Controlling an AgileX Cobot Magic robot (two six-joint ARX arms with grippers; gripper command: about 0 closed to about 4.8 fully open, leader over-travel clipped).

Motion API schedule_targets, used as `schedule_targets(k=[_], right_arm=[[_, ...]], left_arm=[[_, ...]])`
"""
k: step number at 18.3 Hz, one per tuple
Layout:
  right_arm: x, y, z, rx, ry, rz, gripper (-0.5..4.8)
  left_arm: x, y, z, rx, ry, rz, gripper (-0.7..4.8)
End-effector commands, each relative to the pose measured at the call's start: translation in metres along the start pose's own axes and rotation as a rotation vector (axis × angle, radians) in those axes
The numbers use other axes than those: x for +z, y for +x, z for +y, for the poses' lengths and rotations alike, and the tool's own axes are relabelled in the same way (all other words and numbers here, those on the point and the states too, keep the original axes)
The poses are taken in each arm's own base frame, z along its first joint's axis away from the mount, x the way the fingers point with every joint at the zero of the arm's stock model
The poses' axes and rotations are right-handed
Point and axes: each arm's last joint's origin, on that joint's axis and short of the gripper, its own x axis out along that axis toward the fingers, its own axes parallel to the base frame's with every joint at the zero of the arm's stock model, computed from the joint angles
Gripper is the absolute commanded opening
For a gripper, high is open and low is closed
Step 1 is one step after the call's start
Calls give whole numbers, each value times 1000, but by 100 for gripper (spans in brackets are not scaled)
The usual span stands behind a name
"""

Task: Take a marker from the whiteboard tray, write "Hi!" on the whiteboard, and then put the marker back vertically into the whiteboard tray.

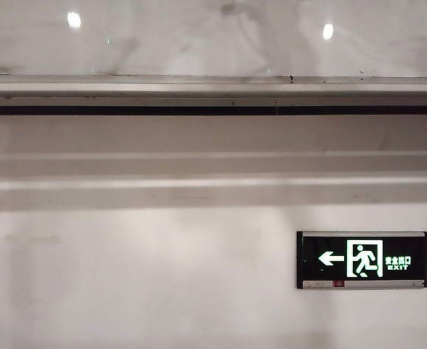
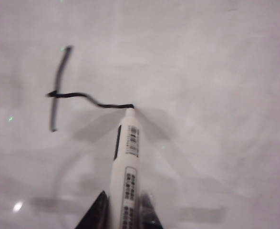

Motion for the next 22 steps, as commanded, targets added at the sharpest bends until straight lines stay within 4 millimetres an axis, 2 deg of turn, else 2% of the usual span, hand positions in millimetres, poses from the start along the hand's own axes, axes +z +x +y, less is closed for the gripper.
schedule_targets(k=[1,5,8,14,22], right_arm=[[9,-6,-6,-6,9,-37,-1],[33,-26,-16,52,33,-158,-1],[42,-30,-19,50,-27,-247,-1],[33,-22,-14,102,-83,-211,-1],[19,-7,-22,50,-106,-139,-1]], left_arm=[[3,-1,-1,-5,1,-12,-5],[2,-1,-1,-5,1,-11,-5],[2,-1,-1,-5,1,-11,-5],[2,-1,-1,-5,1,-12,-5],[3,-1,-1,-4,1,-12,-5]])
